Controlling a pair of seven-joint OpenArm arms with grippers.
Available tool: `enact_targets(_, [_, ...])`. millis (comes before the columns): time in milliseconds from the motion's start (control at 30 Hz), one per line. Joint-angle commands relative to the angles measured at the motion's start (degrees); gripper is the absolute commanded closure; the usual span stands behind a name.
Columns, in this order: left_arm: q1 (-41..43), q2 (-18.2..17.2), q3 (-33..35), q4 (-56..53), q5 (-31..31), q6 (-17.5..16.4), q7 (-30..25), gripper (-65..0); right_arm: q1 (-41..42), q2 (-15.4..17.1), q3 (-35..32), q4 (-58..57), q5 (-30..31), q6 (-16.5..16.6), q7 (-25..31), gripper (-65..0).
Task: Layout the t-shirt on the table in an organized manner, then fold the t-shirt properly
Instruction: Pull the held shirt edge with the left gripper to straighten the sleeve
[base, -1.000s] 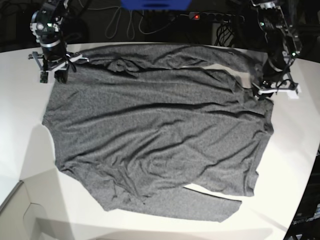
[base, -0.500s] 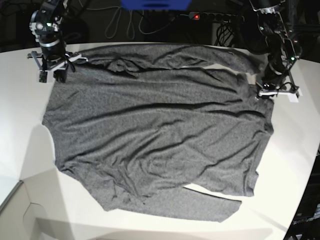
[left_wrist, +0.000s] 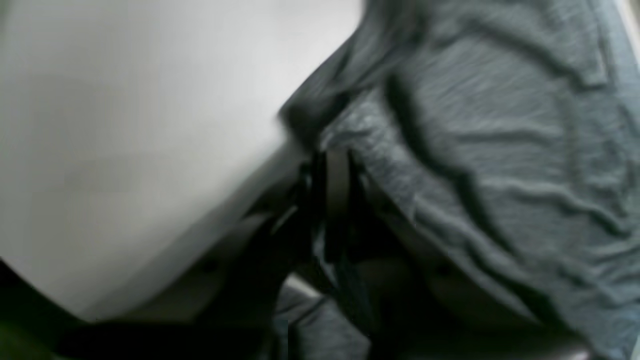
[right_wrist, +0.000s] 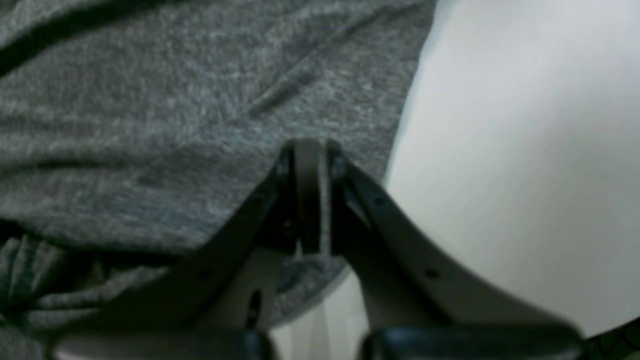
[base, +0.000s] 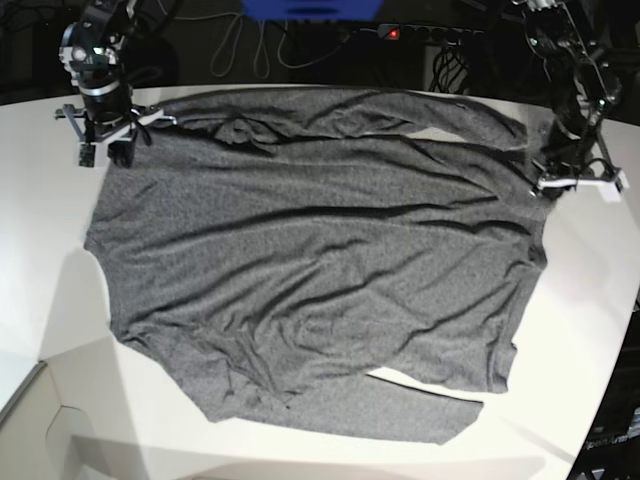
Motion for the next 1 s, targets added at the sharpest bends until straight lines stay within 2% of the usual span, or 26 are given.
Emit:
enact_targets(0, [0.6,-0.7,-0.6,1.4,-0.5,-0.3,-1.0,0.0,0.1,0.3,0.1,1.0,0.5,0.1,1.4,-1.5])
enact_targets(333, [0.9,-0.6,-7.7,1.3,-0.5,-0.3,-0.8,0.0,0.2,0.3,0.0,1.0,0.5,0.1,1.5,-1.5])
enact_targets(767, [0.2,-0.5,-8.0,-8.0,-0.5,-0.3,-0.7,-0.5,0.2,0.3,0.0,1.1,0.5,0.1,1.5,-1.5])
enact_targets(833, [-0.2,-0.5,-8.1,-8.1,-0.5,-0.3,-0.7,-4.2,0.2,0.3,0.0,1.1,0.5,0.1,1.5,-1.5])
enact_targets(967, [-0.3,-0.5,-8.1,-8.0,-0.5,-0.3,-0.7,-20.2,0.2,0.3,0.0,1.1,0.5,0.1,1.5,-1.5])
